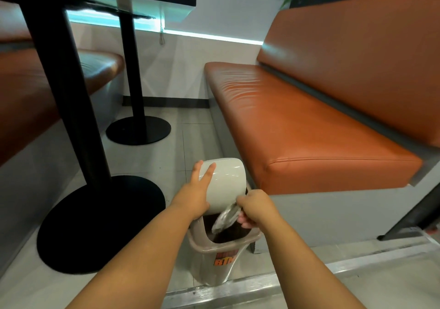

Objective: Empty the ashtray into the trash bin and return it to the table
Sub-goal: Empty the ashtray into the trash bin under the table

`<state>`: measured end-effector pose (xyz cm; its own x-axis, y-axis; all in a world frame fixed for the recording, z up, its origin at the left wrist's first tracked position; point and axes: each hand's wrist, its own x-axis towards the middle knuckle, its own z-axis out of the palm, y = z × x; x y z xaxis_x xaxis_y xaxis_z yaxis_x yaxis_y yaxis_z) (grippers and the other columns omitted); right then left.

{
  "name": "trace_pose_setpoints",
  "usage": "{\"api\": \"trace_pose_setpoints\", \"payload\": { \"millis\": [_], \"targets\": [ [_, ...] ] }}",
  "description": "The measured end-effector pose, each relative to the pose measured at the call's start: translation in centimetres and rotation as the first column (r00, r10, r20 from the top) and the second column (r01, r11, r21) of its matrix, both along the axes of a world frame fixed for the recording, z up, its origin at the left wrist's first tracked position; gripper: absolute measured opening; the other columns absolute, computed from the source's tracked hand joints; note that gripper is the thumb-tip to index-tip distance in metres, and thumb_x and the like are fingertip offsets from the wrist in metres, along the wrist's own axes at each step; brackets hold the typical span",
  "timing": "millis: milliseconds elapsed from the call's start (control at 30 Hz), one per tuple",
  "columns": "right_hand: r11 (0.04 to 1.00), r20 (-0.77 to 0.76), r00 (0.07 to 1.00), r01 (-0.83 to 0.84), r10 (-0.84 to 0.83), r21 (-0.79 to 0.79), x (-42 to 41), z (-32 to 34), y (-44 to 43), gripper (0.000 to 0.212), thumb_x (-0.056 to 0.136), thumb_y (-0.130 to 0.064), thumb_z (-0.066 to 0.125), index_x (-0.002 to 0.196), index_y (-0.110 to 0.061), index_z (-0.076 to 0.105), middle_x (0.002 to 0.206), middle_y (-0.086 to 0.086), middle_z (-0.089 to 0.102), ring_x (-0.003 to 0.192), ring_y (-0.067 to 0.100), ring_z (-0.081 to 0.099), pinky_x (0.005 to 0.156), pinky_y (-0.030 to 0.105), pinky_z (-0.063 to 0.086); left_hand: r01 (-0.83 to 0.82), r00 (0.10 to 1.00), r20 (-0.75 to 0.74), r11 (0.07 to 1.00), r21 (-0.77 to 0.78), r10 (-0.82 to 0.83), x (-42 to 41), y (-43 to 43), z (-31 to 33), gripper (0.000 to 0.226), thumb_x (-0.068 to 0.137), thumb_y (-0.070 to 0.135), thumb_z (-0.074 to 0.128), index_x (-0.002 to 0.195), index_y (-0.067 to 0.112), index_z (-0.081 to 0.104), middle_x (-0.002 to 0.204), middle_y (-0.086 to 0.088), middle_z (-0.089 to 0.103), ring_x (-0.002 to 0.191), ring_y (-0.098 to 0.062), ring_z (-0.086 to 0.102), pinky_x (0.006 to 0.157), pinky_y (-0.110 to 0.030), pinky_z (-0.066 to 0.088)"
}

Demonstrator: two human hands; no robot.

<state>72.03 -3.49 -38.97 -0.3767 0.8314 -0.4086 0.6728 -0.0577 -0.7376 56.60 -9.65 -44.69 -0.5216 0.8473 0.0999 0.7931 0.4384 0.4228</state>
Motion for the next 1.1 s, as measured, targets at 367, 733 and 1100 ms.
{"api": "trace_pose_setpoints", "payload": {
  "millis": [367, 733, 1100],
  "targets": [
    [0.999, -0.041, 0.999, -0.015, 0.016, 0.031, 0.3, 0.2, 0.4, 0.015, 0.088, -0.010, 0.047, 0.073, -0.010, 0.051, 0.054, 0.011, 0.058, 0.041, 0.021, 0.059, 0.045, 0.029, 0.052, -0.002, 1.000, -0.006, 1.000, -0.004, 0.002, 0.1, 0.0, 0.1, 0.114, 0.071, 0.013, 0.070, 0.137, 0.051, -0.014, 0.151, 0.013, -0.022, 0.082, -0.021, 0.052, 0.073, -0.031, 0.053],
    [0.998, -0.074, 0.996, -0.050, 0.048, -0.024, 2.5, -1.2, 1.0, 0.015, 0.087, -0.009, 0.045, 0.073, -0.008, 0.049, 0.049, 0.009, 0.056, 0.034, 0.019, 0.057, 0.040, 0.026, 0.051, 0.031, 1.000, 0.003, 0.997, -0.067, -0.031, -0.2, 0.0, 0.5, 0.116, 0.071, 0.016, 0.072, 0.139, 0.049, -0.016, 0.153, 0.009, -0.025, 0.081, -0.019, 0.051, 0.067, -0.026, 0.046],
    [0.981, -0.367, 0.930, -0.060, -0.013, -0.187, 5.7, -0.6, 3.1, 0.021, 0.090, -0.018, 0.051, 0.071, -0.018, 0.043, 0.043, 0.002, 0.051, 0.036, 0.016, 0.050, 0.044, 0.023, 0.044, 0.066, 0.960, 0.279, 0.960, -0.273, 0.013, -2.6, 1.0, 1.9, 0.091, 0.071, 0.065, 0.053, 0.141, 0.052, -0.004, 0.158, -0.003, -0.024, 0.141, -0.035, 0.025, 0.109, -0.044, 0.033]
  ]
}}
